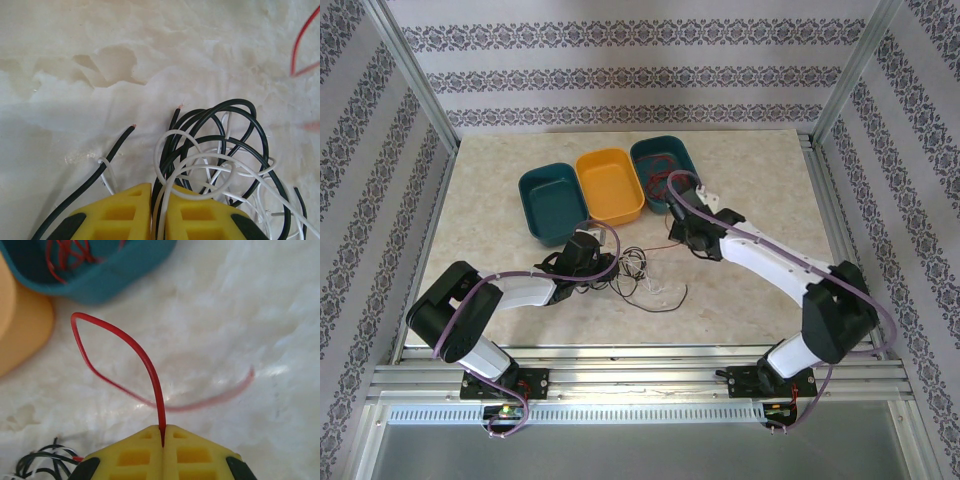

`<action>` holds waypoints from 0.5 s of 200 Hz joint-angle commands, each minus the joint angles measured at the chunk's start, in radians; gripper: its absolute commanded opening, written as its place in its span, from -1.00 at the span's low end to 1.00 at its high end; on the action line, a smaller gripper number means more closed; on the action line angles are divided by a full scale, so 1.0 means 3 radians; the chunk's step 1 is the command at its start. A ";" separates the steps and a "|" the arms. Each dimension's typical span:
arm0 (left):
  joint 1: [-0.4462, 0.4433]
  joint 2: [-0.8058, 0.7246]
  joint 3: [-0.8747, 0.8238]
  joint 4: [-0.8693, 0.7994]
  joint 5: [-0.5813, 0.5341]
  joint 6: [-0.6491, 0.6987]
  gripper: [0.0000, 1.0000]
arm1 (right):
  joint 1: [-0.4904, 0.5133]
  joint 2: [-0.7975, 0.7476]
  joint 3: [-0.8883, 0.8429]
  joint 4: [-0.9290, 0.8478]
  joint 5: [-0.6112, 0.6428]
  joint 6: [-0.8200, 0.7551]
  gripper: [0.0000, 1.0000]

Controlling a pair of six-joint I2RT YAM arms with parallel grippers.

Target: Untangle the cables

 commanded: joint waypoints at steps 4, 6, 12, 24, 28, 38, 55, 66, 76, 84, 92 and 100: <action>0.0039 0.0035 -0.0004 0.0092 -0.0001 -0.0035 -0.74 | -0.0081 -0.0131 0.0330 -0.0144 0.0259 -0.0450 -1.00; 0.0039 0.0035 -0.0004 0.0088 0.0000 -0.0037 -0.74 | -0.0088 -0.0136 0.0361 -0.0146 0.0260 -0.0475 -1.00; 0.0039 0.0036 -0.0002 0.0095 0.0000 -0.0037 -0.74 | -0.0106 -0.0146 0.0458 -0.0164 0.0270 -0.0553 -1.00; 0.0036 0.0036 0.0003 0.0094 -0.0002 -0.0033 -0.74 | -0.0148 -0.0145 0.0634 -0.0184 0.0275 -0.0700 -1.00; 0.0039 0.0042 0.0003 0.0096 -0.0002 -0.0035 -0.74 | -0.0160 -0.0134 0.0690 -0.0184 0.0286 -0.0744 -1.00; 0.0039 0.0045 -0.0001 0.0095 0.0005 -0.0040 -0.74 | -0.0192 -0.0105 0.0853 -0.0200 0.0308 -0.0848 -1.00; 0.0039 0.0056 0.0005 0.0101 0.0016 -0.0043 -0.74 | -0.0271 -0.0028 0.1114 -0.0215 0.0241 -0.0973 -1.00; 0.0039 0.0068 0.0014 0.0098 0.0014 -0.0038 -0.74 | -0.0321 0.0045 0.1262 -0.0193 0.0132 -0.1003 -1.00; 0.0039 0.0074 0.0022 0.0096 0.0013 -0.0039 -0.74 | -0.0356 0.0117 0.1382 -0.0180 0.0060 -0.1025 -1.00; 0.0039 0.0082 0.0028 0.0100 0.0021 -0.0046 -0.74 | -0.0368 0.0181 0.1485 -0.0182 0.0046 -0.1039 -1.00; 0.0039 0.0091 0.0032 0.0101 0.0024 -0.0047 -0.74 | -0.0375 0.0271 0.1582 -0.0196 0.0058 -0.1042 -1.00; 0.0039 0.0100 0.0039 0.0101 0.0028 -0.0043 -0.74 | -0.0384 0.0358 0.1672 -0.0223 0.0053 -0.1016 -1.00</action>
